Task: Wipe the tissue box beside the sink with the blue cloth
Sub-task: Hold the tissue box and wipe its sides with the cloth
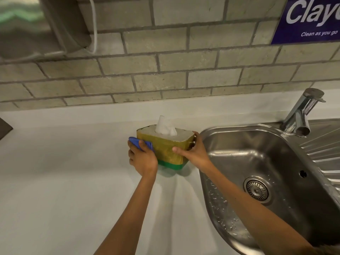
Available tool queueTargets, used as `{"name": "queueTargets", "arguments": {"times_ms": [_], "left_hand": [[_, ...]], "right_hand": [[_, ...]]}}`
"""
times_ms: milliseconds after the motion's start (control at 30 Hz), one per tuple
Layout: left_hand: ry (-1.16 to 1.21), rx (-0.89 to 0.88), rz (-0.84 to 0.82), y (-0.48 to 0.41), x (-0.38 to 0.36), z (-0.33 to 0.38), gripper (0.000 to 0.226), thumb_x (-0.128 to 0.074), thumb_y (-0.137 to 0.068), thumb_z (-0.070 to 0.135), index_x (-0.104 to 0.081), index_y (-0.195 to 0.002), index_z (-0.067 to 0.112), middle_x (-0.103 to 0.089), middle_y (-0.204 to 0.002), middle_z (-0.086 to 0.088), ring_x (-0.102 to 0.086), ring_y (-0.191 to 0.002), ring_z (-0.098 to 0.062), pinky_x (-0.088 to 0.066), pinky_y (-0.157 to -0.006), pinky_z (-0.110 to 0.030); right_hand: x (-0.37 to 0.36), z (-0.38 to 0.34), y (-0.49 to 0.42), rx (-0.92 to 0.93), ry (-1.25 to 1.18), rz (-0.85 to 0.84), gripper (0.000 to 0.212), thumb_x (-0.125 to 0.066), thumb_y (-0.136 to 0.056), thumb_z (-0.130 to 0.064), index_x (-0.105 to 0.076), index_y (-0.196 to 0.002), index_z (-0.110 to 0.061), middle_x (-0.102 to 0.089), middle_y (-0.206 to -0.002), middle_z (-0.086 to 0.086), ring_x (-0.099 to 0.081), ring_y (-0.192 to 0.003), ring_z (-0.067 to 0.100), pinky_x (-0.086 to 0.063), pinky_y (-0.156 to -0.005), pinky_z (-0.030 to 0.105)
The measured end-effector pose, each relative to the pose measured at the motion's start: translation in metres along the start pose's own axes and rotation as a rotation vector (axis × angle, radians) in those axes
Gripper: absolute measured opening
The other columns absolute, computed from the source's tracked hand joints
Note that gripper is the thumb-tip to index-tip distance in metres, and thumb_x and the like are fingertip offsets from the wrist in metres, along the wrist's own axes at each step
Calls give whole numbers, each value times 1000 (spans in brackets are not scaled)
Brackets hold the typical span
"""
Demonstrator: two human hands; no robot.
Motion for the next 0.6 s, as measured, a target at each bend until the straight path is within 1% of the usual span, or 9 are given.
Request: {"name": "queueTargets", "arguments": {"times_ms": [67,133,233,333,367,433,467,533,600], "left_hand": [[50,36,-46,14,-6,-6,55,-28,-100,33,-14,-150,13,-29,-150,-24,-33,-133,-43,-26,-113,-48],[99,44,-105,32,-15,-10,56,-28,-101,34,-11,-151,14,-27,-150,-23,-34,-133,-41,-27,-113,-47],[254,-1,-211,57,-23,-15,54,-29,-100,34,-16,-150,17,-34,-146,-18,-38,-132,-35,-31,-112,-44],[402,-80,-307,67,-21,-19,53,-43,-95,36,-28,-142,14,-48,-135,-19,-47,-125,-34,-37,-110,-47],[409,-115,-335,70,-19,-19,59,-49,-91,39,-28,-141,15,-49,-134,-19,-48,-124,-34,-39,-109,-47],[399,-166,-374,73,-17,-16,79,-61,-77,47,-25,-142,20,-48,-137,-9,-48,-125,-25,-40,-109,-40],[391,-176,-378,72,-16,-15,85,-64,-72,49,-24,-142,21,-47,-138,-4,-48,-125,-20,-40,-109,-37],[366,-164,-372,68,-16,-15,84,-67,-74,45,-24,-143,22,-46,-138,-1,-48,-125,-17,-42,-107,-35],[333,-141,-367,61,-16,-19,76,-64,-82,40,-25,-144,22,-50,-132,1,-54,-114,-14,-48,-94,-23]], "right_hand": [[-3,0,6,42,14,23,118,-86,-34,-54,-28,-132,-24,-50,-127,-5,-52,-116,13,-52,-92,29],[-5,2,12,74,15,37,115,-87,-34,-50,-29,-130,-24,-49,-127,-3,-52,-119,15,-49,-98,35],[-5,1,17,89,20,38,103,-87,-44,-45,-27,-127,-29,-47,-125,-6,-49,-118,12,-46,-97,28],[-3,0,22,67,-28,41,77,-74,-65,-48,-29,-124,-29,-50,-119,-6,-51,-111,9,-47,-92,18],[-2,0,23,64,-43,45,65,-69,-72,-47,-30,-122,-30,-51,-114,-9,-52,-107,6,-46,-85,10],[0,2,26,61,-61,55,46,-59,-82,-42,-33,-118,-30,-50,-106,-14,-51,-101,1,-45,-75,3],[1,3,27,59,-74,59,40,-57,-85,-39,-34,-117,-29,-49,-105,-15,-51,-100,0,-45,-73,2],[4,5,30,54,-96,68,35,-55,-88,-32,-35,-117,-26,-49,-105,-15,-50,-101,0,-44,-73,-1],[5,5,34,53,-108,81,36,-55,-89,-28,-36,-118,-21,-50,-111,-7,-52,-107,9,-46,-82,7]]}}
Point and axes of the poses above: each hand's wrist, its own y-axis away from the middle knuckle, its own x-axis out of the back of the hand, z = x × y, the point moved 6 cm from there along -y, towards the middle knuckle
